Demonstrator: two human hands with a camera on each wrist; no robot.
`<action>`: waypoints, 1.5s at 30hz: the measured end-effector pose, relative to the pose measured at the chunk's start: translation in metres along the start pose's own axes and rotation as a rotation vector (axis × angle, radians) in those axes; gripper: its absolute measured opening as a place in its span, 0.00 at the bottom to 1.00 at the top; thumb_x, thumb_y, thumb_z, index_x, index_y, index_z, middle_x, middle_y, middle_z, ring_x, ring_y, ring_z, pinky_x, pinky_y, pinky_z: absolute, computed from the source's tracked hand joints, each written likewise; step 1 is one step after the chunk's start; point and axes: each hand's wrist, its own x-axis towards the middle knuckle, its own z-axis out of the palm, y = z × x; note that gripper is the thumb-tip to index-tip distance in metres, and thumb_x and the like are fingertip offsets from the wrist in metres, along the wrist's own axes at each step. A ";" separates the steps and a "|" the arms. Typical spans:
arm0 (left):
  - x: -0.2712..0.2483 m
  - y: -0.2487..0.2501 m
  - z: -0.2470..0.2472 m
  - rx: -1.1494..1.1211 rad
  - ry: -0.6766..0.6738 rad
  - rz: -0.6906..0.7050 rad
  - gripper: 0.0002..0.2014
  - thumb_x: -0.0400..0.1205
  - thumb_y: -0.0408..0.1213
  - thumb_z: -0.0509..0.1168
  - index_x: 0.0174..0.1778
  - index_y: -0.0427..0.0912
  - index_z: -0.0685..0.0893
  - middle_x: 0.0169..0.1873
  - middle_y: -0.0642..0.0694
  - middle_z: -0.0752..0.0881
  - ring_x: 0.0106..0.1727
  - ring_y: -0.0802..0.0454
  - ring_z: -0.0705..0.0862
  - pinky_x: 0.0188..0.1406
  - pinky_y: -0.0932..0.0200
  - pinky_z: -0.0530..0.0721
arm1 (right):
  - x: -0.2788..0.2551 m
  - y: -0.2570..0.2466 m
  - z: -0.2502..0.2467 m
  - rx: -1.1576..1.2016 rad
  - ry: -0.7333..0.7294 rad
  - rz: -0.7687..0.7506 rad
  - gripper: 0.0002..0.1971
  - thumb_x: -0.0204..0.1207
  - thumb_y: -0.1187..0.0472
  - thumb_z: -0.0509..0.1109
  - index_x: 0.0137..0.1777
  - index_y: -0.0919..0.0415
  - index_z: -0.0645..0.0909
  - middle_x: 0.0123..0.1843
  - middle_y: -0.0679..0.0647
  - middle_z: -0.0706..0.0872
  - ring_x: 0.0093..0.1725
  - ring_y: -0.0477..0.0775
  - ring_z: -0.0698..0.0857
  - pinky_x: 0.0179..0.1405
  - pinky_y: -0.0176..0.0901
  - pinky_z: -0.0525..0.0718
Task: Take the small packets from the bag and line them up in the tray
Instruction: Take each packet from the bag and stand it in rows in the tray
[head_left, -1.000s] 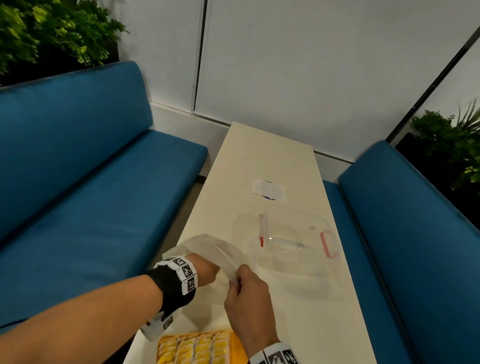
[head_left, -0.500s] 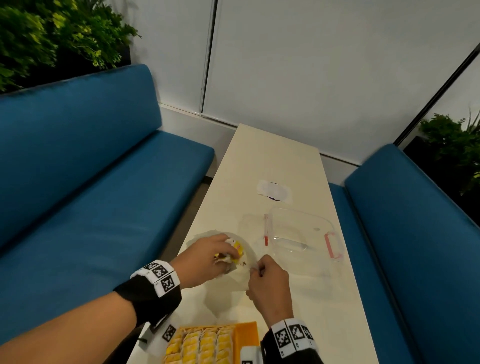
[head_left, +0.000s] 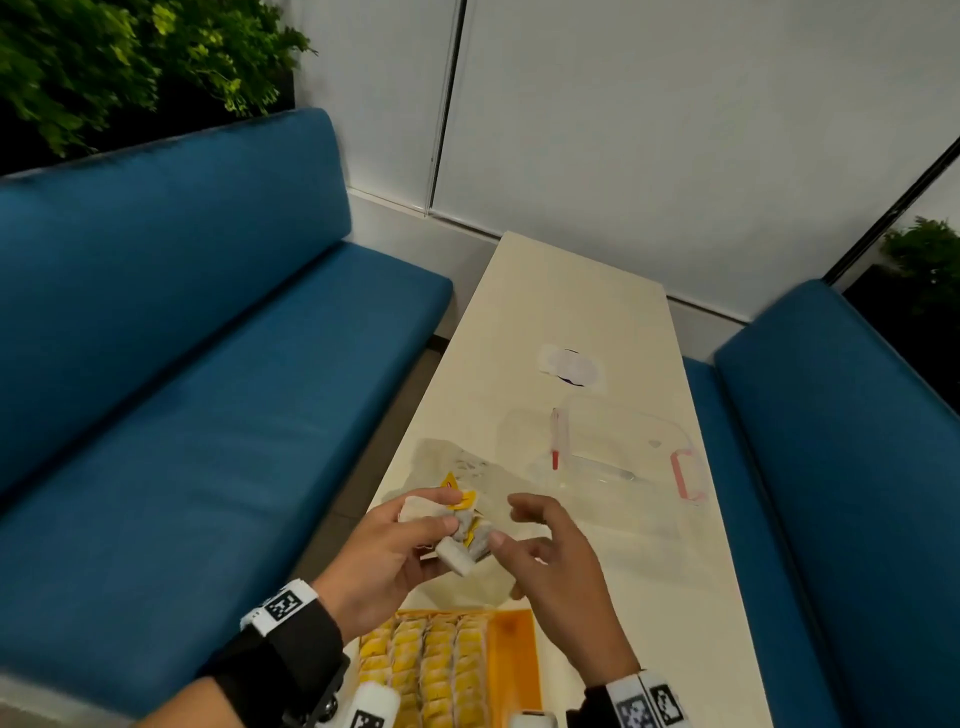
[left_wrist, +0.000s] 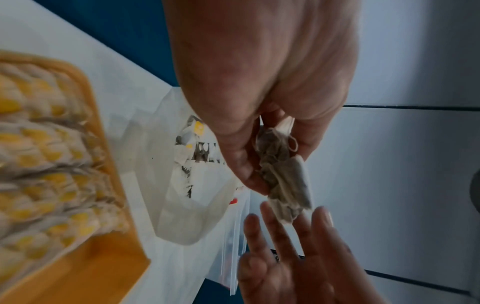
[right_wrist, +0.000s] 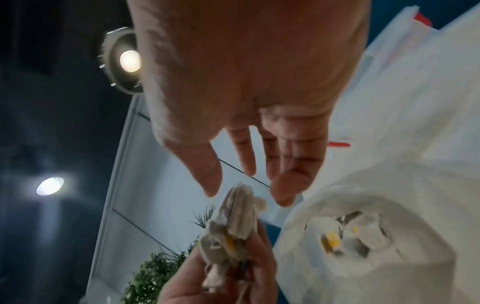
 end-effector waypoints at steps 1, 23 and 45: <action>-0.004 -0.004 -0.001 -0.018 0.004 -0.008 0.18 0.75 0.28 0.74 0.61 0.35 0.88 0.55 0.34 0.92 0.52 0.41 0.91 0.54 0.43 0.90 | -0.003 0.000 0.003 0.087 -0.050 0.047 0.16 0.77 0.53 0.77 0.63 0.42 0.80 0.60 0.45 0.83 0.44 0.53 0.90 0.34 0.45 0.88; -0.029 -0.038 -0.019 -0.135 0.127 0.021 0.10 0.79 0.32 0.75 0.54 0.37 0.84 0.42 0.33 0.87 0.47 0.39 0.89 0.50 0.42 0.89 | -0.034 0.016 0.073 -0.188 -0.139 -0.033 0.16 0.73 0.54 0.77 0.59 0.38 0.82 0.53 0.39 0.84 0.49 0.42 0.86 0.47 0.33 0.87; -0.041 -0.034 -0.039 0.227 -0.298 -0.074 0.40 0.77 0.24 0.77 0.77 0.67 0.74 0.60 0.28 0.88 0.52 0.34 0.87 0.61 0.38 0.85 | -0.011 0.012 0.045 0.154 -0.199 0.267 0.10 0.72 0.71 0.76 0.52 0.60 0.89 0.41 0.54 0.87 0.32 0.49 0.84 0.29 0.35 0.79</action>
